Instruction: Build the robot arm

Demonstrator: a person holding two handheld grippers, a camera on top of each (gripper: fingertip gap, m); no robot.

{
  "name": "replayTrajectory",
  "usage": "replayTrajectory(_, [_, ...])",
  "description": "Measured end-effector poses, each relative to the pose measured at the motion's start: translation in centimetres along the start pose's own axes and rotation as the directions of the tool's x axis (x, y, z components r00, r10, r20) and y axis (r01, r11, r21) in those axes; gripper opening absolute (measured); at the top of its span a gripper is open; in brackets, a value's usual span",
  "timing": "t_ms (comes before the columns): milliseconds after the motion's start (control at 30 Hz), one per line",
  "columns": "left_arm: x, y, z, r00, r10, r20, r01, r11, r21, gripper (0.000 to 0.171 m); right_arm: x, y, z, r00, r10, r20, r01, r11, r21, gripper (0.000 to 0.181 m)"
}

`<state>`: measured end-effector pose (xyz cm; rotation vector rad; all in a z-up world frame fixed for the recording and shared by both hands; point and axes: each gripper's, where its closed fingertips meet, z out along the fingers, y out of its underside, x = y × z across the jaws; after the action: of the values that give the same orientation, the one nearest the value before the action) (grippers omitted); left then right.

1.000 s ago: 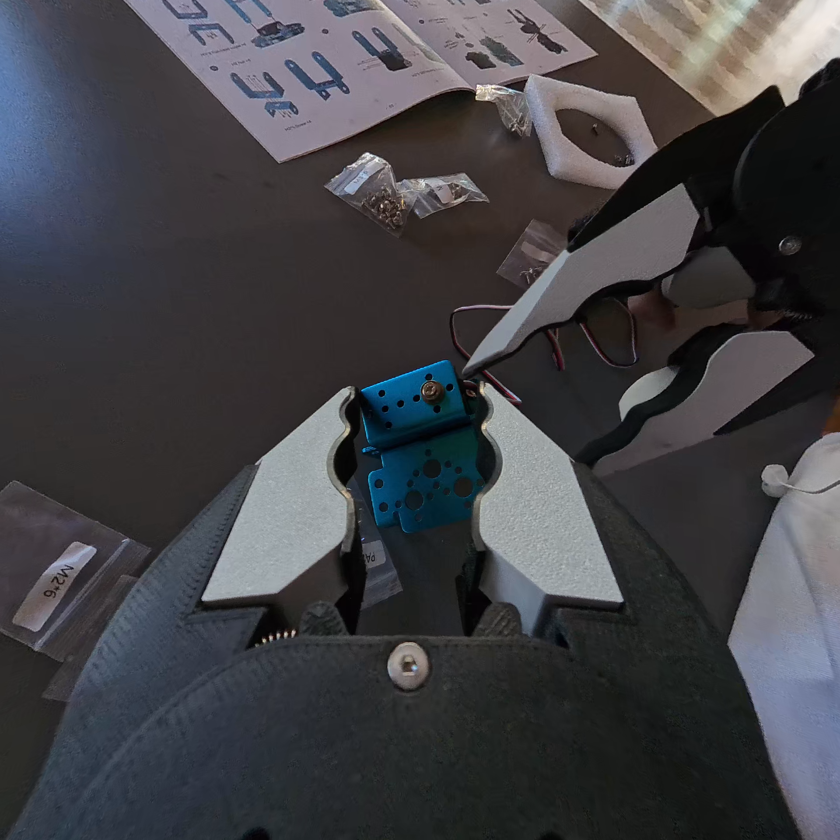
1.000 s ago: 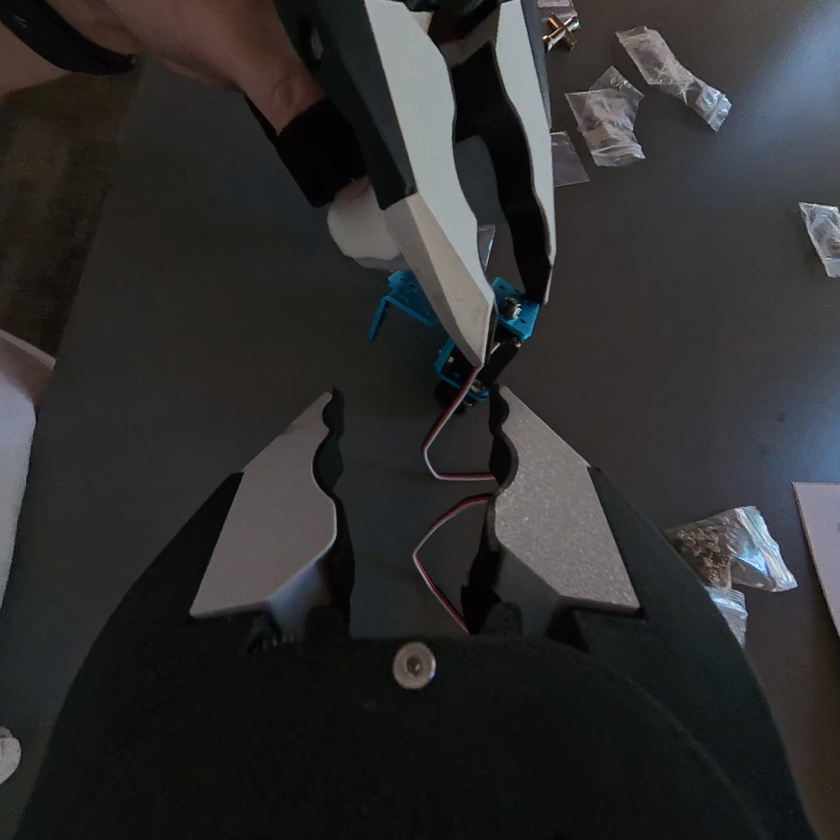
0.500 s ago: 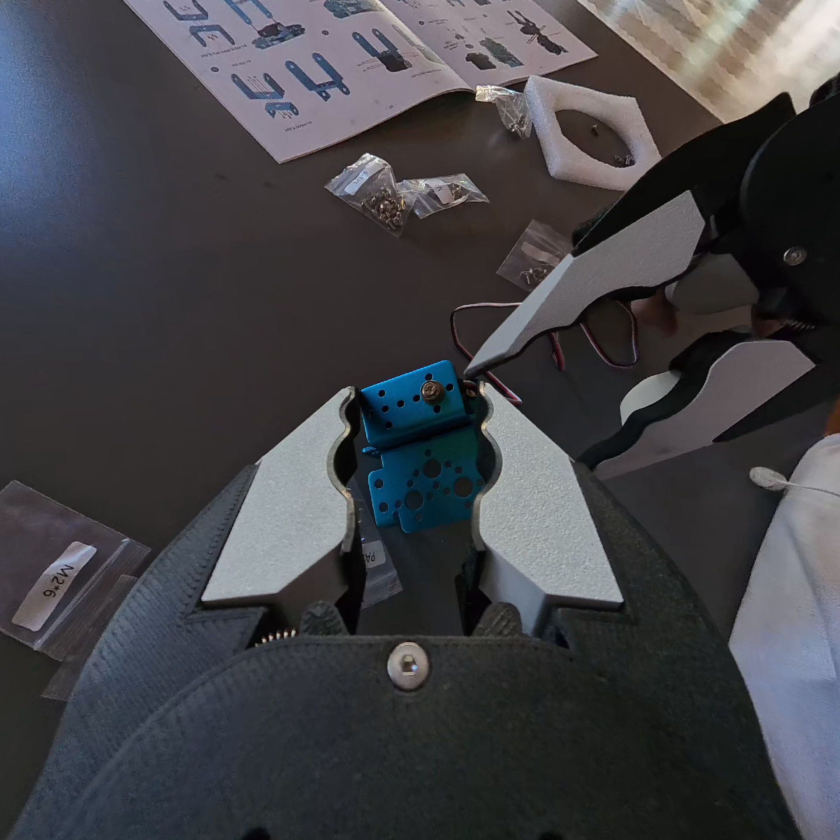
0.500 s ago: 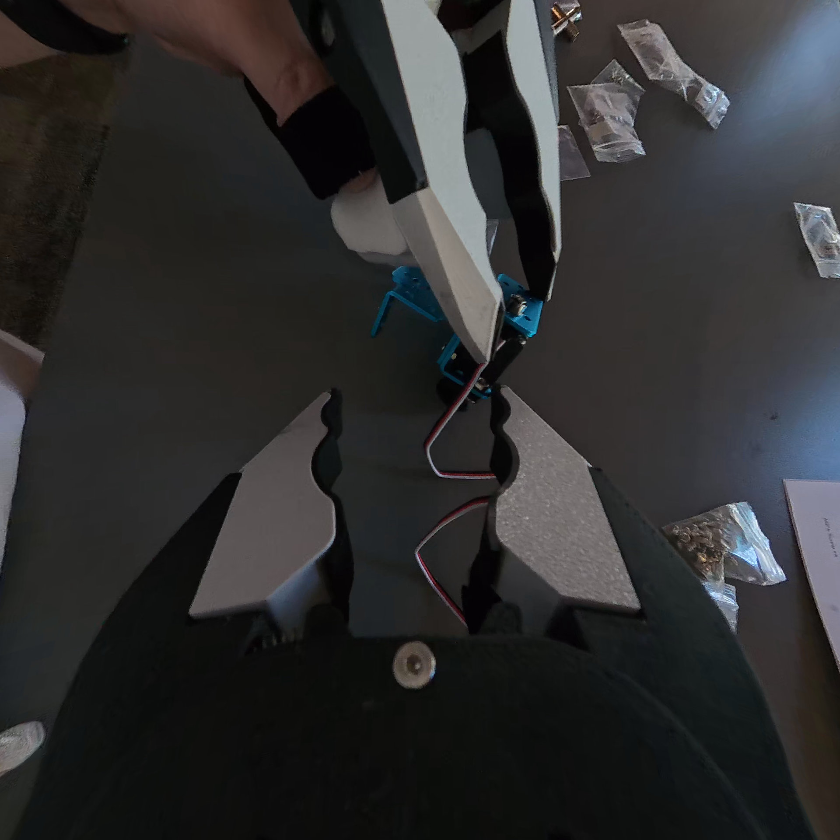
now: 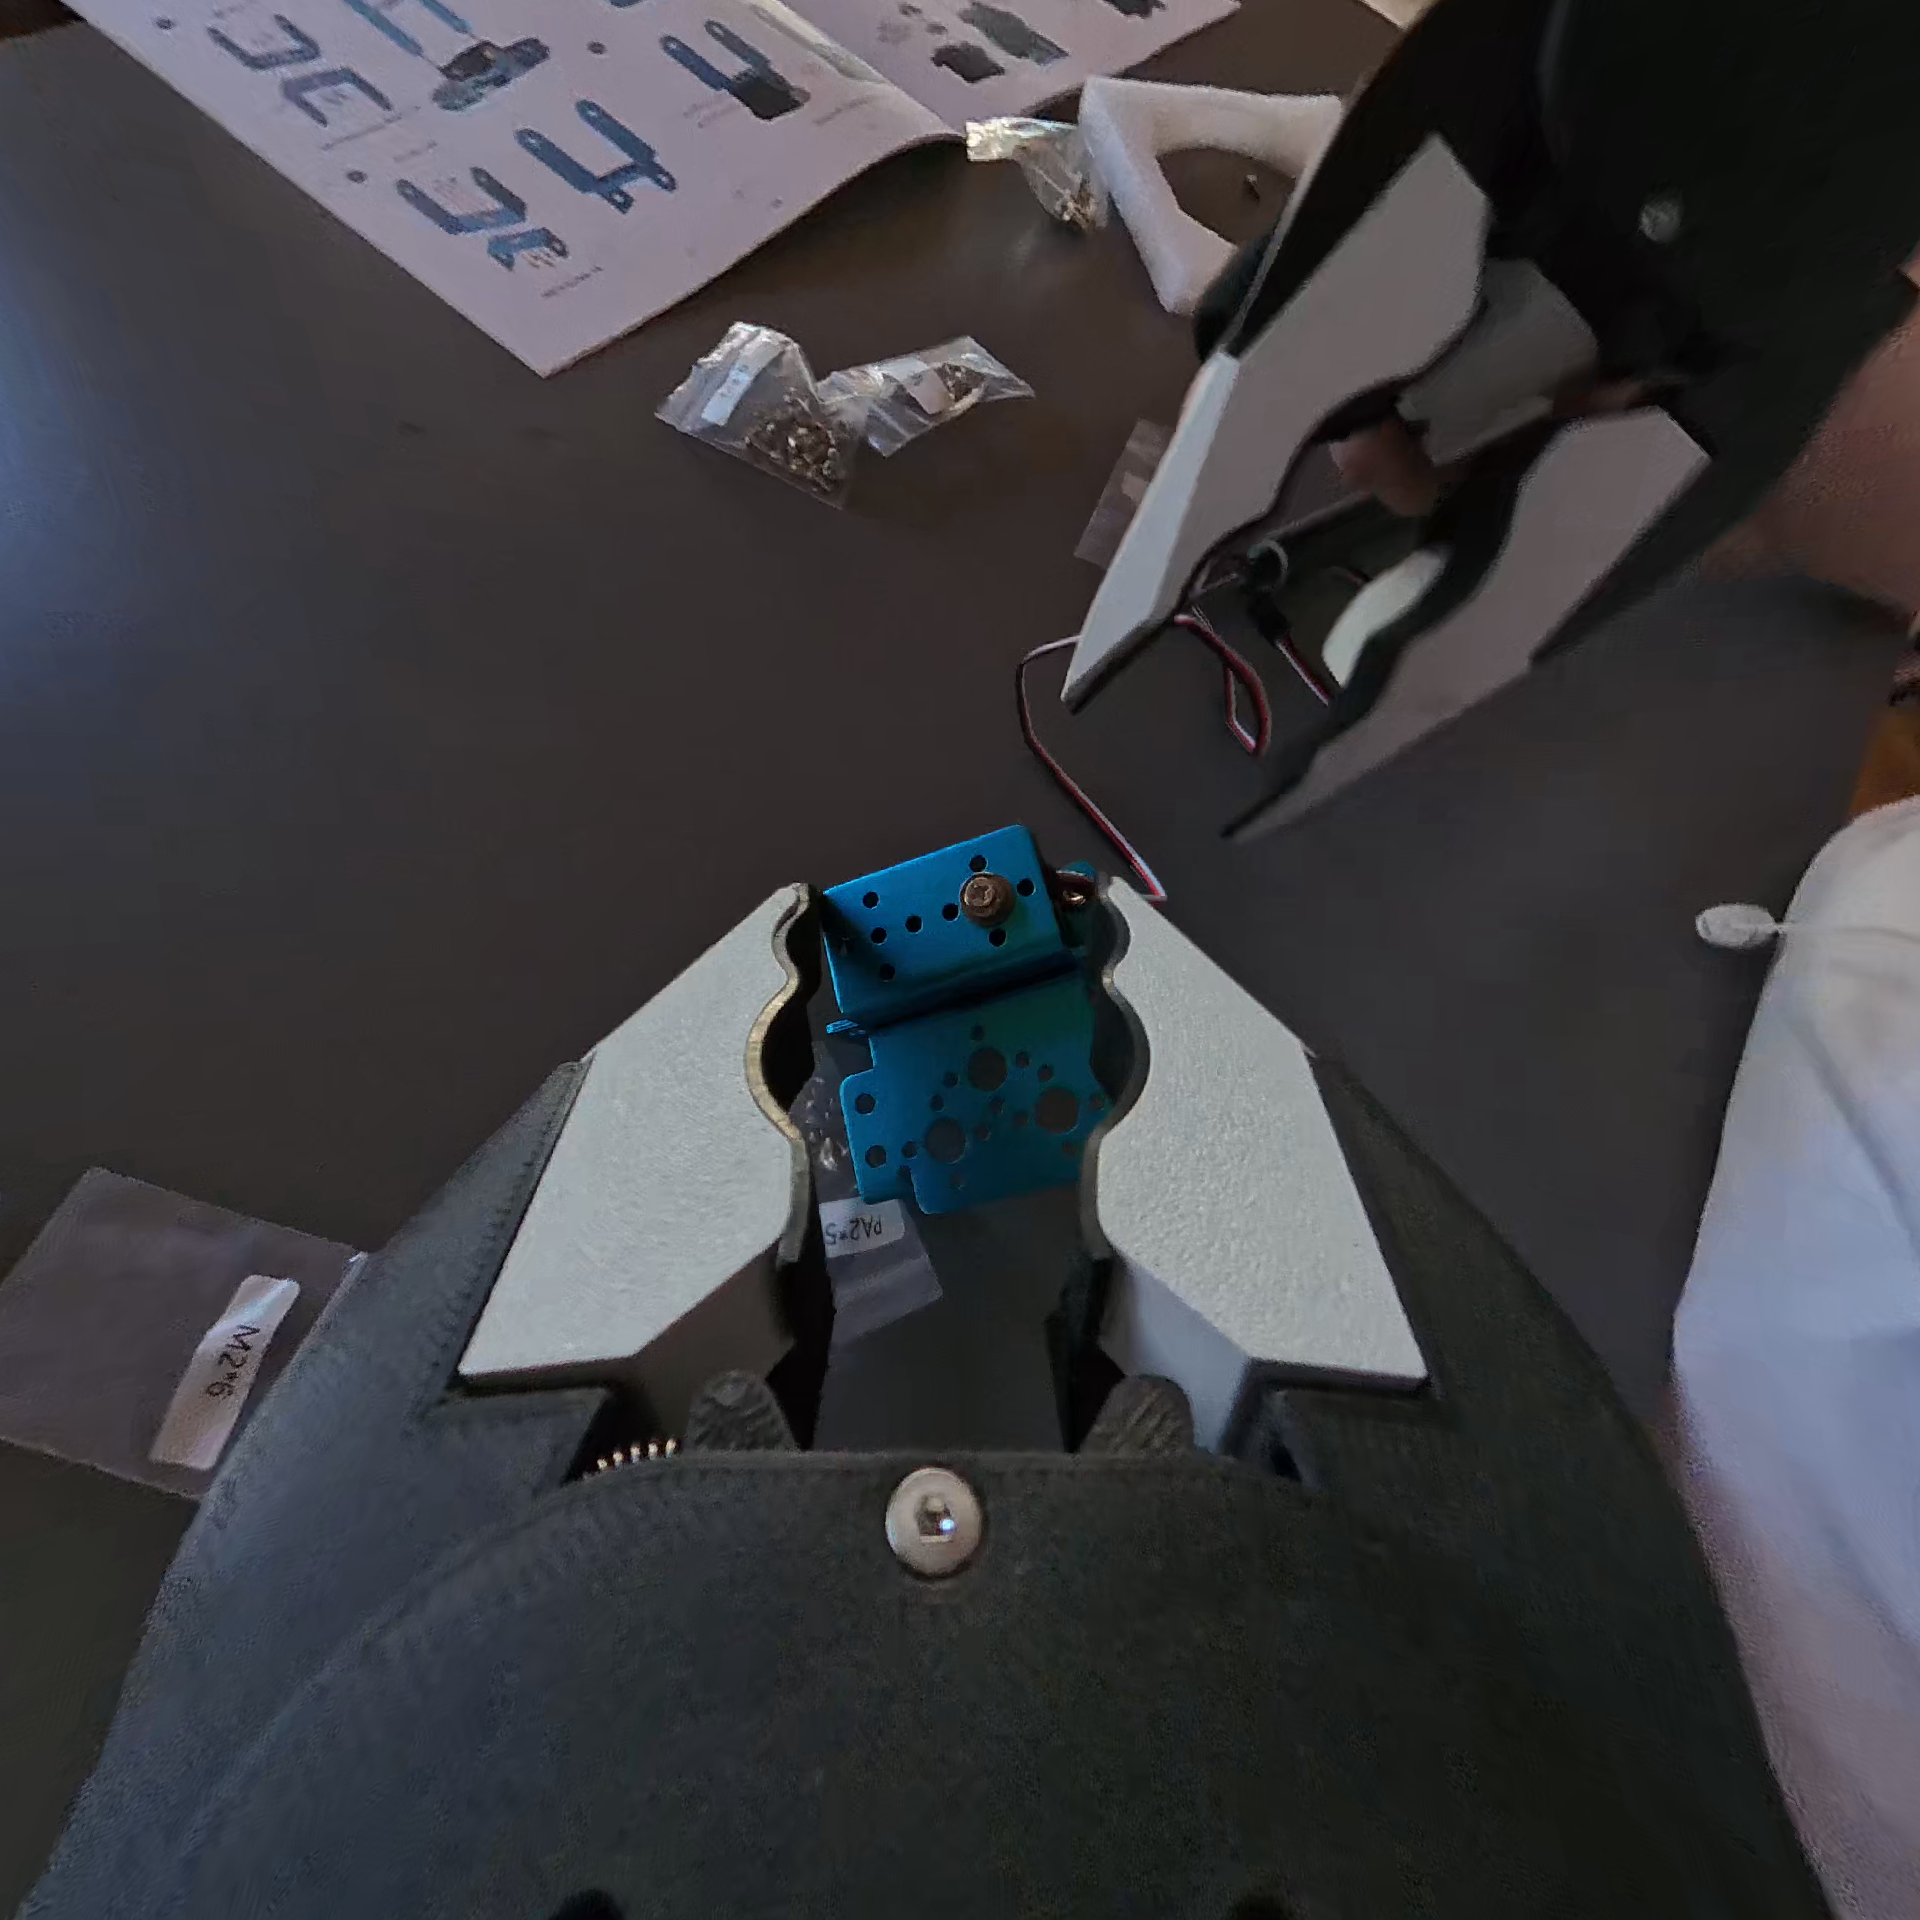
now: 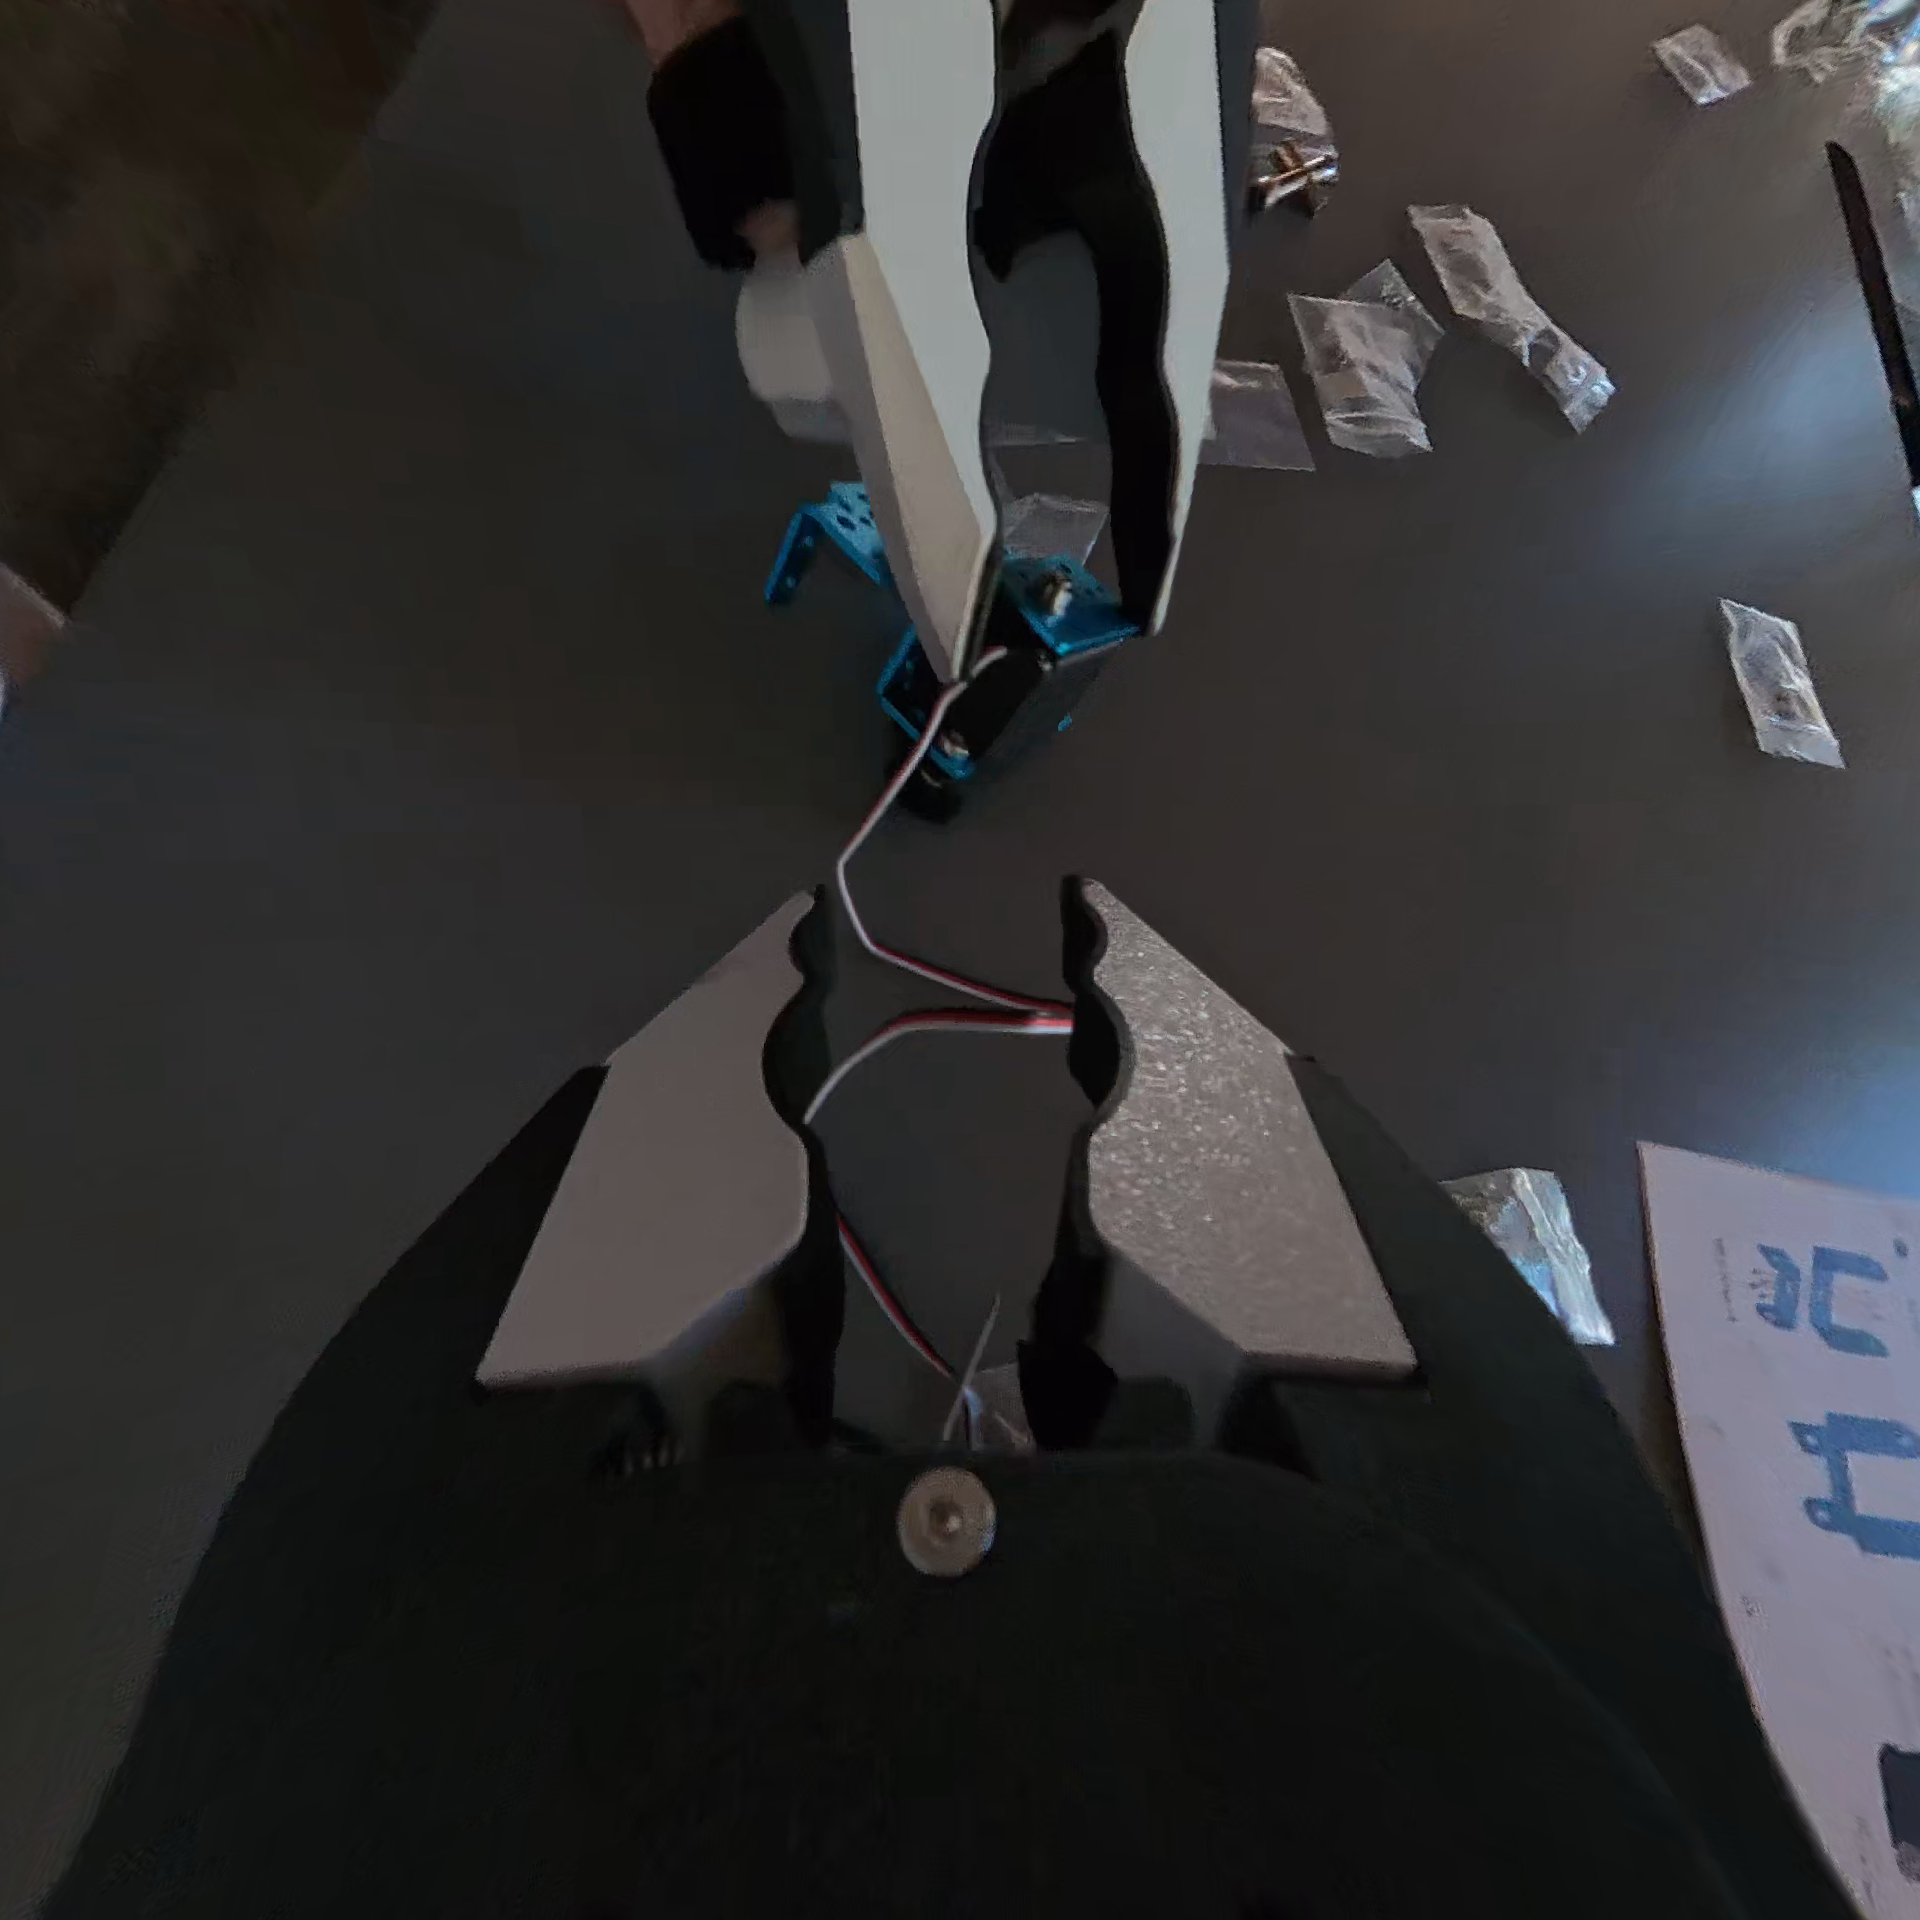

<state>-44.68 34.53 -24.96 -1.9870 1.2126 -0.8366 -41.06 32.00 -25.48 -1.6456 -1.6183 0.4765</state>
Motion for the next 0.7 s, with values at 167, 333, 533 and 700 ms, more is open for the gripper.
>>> replayTrajectory(167, [0.5, -0.6, -1.0, 0.999, -0.038, 0.006, 0.037, 0.999, 0.038, 0.057, 0.8, -0.3, 0.1, 0.995, -0.063, 0.083, 0.060, 0.997, 0.044, 0.030])
replayTrajectory(333, [0.1, 0.0, -2.4, 0.980, -0.143, 0.136, 0.133, 0.988, 0.078, 0.063, 1.6, -0.7, 1.1, 0.983, -0.142, 0.115, 0.136, 0.989, 0.060, 0.027])
replayTrajectory(533, [0.7, 2.7, -2.8, 0.941, -0.195, 0.277, 0.191, 0.981, 0.041, 0.064, 0.6, -0.9, 1.5, 0.961, -0.037, 0.274, 0.014, 0.996, 0.083, 0.024])
replayTrajectory(700, [0.5, 3.2, -3.0, 0.913, -0.249, 0.324, 0.231, 0.968, 0.095, 0.057, 1.5, -0.5, 1.6, 0.983, -0.008, 0.185, -0.008, 0.996, 0.086, 0.023])
